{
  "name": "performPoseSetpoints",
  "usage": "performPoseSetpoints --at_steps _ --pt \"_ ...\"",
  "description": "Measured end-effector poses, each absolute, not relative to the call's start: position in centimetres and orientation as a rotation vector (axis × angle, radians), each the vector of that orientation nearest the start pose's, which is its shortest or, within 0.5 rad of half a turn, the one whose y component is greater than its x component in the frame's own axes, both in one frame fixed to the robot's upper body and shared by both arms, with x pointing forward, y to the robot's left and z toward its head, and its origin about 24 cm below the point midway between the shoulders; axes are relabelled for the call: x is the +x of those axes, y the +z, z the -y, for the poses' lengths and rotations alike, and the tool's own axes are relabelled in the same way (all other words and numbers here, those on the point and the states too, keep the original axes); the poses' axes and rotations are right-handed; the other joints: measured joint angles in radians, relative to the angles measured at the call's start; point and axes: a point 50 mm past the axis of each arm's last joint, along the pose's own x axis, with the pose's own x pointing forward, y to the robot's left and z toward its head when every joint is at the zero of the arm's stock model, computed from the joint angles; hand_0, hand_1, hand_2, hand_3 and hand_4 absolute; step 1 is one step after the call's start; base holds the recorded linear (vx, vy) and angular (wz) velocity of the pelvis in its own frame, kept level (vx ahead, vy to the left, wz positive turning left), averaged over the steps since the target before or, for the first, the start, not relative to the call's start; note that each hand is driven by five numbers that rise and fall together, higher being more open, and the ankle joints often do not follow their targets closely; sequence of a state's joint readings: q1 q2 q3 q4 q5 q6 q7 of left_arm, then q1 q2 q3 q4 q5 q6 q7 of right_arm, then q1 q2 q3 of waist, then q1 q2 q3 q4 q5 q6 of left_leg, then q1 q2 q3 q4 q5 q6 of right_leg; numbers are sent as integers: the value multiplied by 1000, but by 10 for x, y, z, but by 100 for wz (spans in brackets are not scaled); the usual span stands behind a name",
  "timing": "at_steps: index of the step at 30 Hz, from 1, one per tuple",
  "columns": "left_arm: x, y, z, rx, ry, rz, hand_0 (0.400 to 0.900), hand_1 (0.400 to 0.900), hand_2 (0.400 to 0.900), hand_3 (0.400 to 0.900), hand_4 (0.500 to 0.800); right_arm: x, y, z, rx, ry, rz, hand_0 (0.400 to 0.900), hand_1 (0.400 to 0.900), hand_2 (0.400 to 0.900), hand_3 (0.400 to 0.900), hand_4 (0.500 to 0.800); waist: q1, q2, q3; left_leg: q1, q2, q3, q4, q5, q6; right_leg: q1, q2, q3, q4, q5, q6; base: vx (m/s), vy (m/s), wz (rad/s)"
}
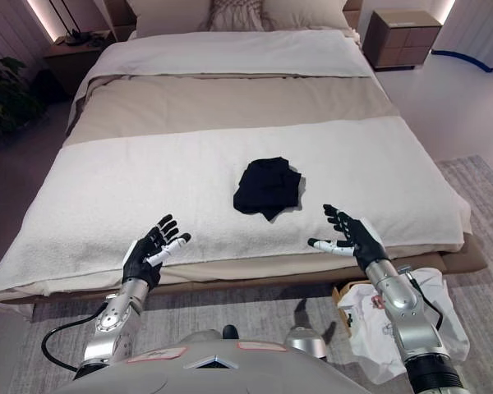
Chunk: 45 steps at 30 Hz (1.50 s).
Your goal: Put the clothes on the bed into the basket.
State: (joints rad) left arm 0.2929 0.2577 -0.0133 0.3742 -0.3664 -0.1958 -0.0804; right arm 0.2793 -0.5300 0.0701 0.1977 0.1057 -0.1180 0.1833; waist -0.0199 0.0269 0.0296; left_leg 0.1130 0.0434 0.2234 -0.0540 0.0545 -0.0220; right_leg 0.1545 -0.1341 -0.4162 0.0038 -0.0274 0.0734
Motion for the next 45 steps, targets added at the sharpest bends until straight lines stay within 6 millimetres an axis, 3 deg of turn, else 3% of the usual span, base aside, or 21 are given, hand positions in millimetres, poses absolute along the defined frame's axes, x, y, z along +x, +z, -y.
performPoseSetpoints --at_steps 24,34,38,41,43,45 --pt "150 -69 -230 -101 123 -439 900 900 900 900 800 172 -25 257 -384 191 -414 900 900 900 900 800 0 6 1 -11 2 0 1 0 0 0 7 -2 -26 1 1 -1 -17 0" --pt "152 -67 -231 -100 124 -431 900 900 900 900 800 174 -24 256 -384 189 -406 900 900 900 900 800 6 4 44 -50 26 -20 94 -2 -18 12 36 -4 -42 -2 -3 -16 -131 3" --pt "160 -62 -234 -89 119 -405 900 900 900 900 800 182 -20 254 -384 192 -379 900 900 900 900 800 47 -49 116 -173 39 -56 357 55 -98 17 39 35 -47 -12 -38 4 -148 -9" --pt "161 -62 -234 -89 116 -404 900 900 900 900 800 186 -17 254 -387 175 -359 900 900 900 900 800 64 -58 140 -285 74 -90 550 72 -121 38 49 41 -61 -11 -67 69 -33 2" --pt "161 -62 -231 -98 112 -403 900 900 900 900 800 187 -16 255 -391 154 -349 900 900 900 900 800 66 -60 143 -335 83 -81 557 53 -114 27 53 30 -61 -15 -101 157 41 -9" --pt "162 -61 -231 -99 111 -400 900 900 900 900 800 188 -15 256 -393 144 -346 900 900 900 900 800 80 -66 146 -332 78 -55 417 48 -118 7 55 38 -62 -15 -134 167 107 -16"
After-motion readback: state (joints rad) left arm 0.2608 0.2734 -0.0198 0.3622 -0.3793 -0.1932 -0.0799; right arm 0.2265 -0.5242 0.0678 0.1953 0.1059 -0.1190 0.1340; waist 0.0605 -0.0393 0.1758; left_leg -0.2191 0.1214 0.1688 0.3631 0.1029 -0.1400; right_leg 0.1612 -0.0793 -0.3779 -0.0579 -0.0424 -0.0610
